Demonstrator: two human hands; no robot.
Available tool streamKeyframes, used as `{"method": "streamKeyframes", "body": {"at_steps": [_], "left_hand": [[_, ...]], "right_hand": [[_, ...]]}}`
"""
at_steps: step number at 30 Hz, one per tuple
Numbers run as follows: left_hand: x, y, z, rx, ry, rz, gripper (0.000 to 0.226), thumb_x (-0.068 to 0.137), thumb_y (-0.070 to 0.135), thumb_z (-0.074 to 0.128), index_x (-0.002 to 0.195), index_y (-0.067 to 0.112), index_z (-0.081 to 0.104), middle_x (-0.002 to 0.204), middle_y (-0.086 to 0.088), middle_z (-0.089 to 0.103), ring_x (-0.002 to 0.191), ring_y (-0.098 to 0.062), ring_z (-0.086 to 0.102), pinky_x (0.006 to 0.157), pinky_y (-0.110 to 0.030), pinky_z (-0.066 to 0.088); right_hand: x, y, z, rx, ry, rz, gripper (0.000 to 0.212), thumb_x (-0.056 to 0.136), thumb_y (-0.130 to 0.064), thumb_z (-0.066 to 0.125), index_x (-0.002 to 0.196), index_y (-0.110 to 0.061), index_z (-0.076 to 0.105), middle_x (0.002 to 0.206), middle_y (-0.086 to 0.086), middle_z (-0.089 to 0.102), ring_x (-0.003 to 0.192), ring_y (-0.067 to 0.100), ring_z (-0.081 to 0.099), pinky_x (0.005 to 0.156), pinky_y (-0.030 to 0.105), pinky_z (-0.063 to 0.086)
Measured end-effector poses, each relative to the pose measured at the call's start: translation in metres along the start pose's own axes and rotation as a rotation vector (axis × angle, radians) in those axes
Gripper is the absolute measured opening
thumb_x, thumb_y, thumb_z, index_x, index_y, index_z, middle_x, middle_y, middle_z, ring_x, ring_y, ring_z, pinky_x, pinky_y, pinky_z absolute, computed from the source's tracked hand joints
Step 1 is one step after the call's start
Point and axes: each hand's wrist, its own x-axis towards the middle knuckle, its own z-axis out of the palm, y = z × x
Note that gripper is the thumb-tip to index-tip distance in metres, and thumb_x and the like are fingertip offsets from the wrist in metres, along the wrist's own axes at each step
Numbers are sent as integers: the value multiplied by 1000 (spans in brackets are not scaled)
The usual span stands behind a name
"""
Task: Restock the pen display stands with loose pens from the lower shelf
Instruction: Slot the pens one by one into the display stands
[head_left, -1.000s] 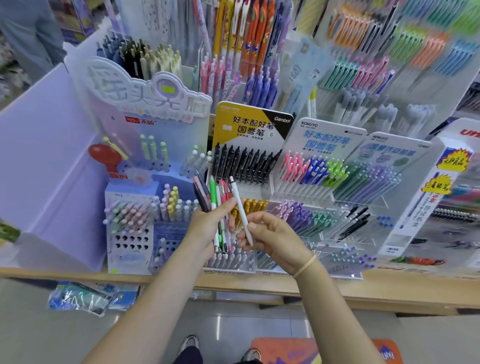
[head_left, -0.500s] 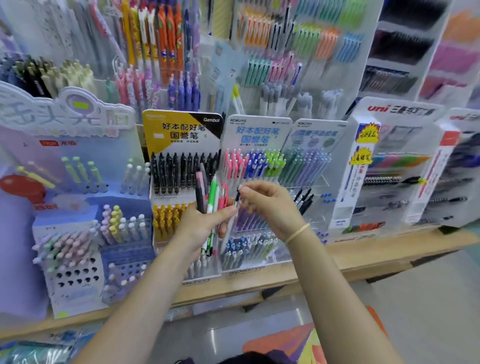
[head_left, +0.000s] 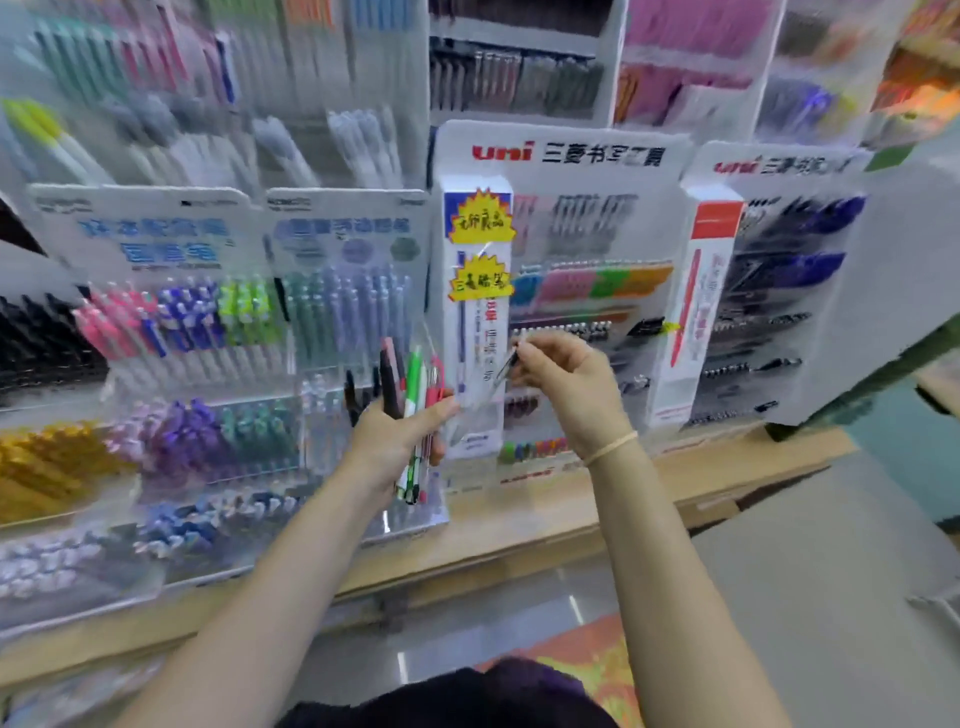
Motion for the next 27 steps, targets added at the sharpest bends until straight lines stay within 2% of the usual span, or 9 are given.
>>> {"method": "streamKeyframes", "body": {"at_steps": [2,4,7,10,16,20,23,25,27], "left_hand": [[2,-10,43,-5,27,-49,17,86,19,77,98,8,74,60,-6,63,45,-15,54,58,-32,52],[3,-16,78,-29,67,-74,18,88,19,76,101,7,73,56,-5,61,45,-15,54,53,-29,53],[6,-19,116,-67,116,-94,19,88,20,75,100,6,72,60,-4,63,49,-19,55,51,-29,51],[12,-15,141,-82,131,-110,13,89,21,75,93,10,69,59,1,65,48,-16,55,46,-25,49],[30,-8,182,-29,118,-123,22,90,30,74,86,9,67,55,-6,60,48,-17,56,47,-26,48],[40,-11,197,-36,112,-93,24,90,29,74,83,7,67,59,-5,61,49,-16,56,50,-27,49],[44,-14,203,-36,121,-84,25,89,30,74,82,8,67,61,-2,61,51,-17,55,53,-29,50],[45,-15,204,-49,124,-80,24,90,30,74,83,8,67,63,0,63,53,-17,55,53,-28,50],[47,-15,205,-59,121,-81,24,90,30,73,82,8,67,63,1,62,53,-17,55,55,-28,50]], "right_hand": [[17,6,-51,-42,27,-42,12,96,-7,62,92,-14,70,81,0,71,78,20,68,78,34,58],[34,8,-93,-89,55,-76,11,96,-6,61,94,-14,69,88,3,71,85,23,70,80,31,58],[58,4,-135,-134,100,-134,13,95,-5,61,94,-16,69,90,3,71,84,20,71,77,28,58],[80,5,-162,-132,159,-194,13,94,-3,62,95,-13,70,90,3,71,83,16,70,79,31,59],[103,13,-198,-110,267,-213,19,92,-5,65,90,-22,70,88,6,72,84,20,70,78,28,58],[119,23,-199,-203,143,-213,16,91,-8,66,94,-23,72,91,2,73,89,19,70,84,36,59],[122,40,-187,-336,60,-165,13,91,-10,68,101,-14,76,90,-3,73,83,13,68,85,33,58],[124,53,-182,-398,33,-134,13,91,-13,69,101,-13,77,87,-1,73,74,13,65,80,35,58],[127,62,-178,-460,11,-115,14,91,-14,69,103,-12,77,92,1,75,75,11,63,82,30,57]]}}
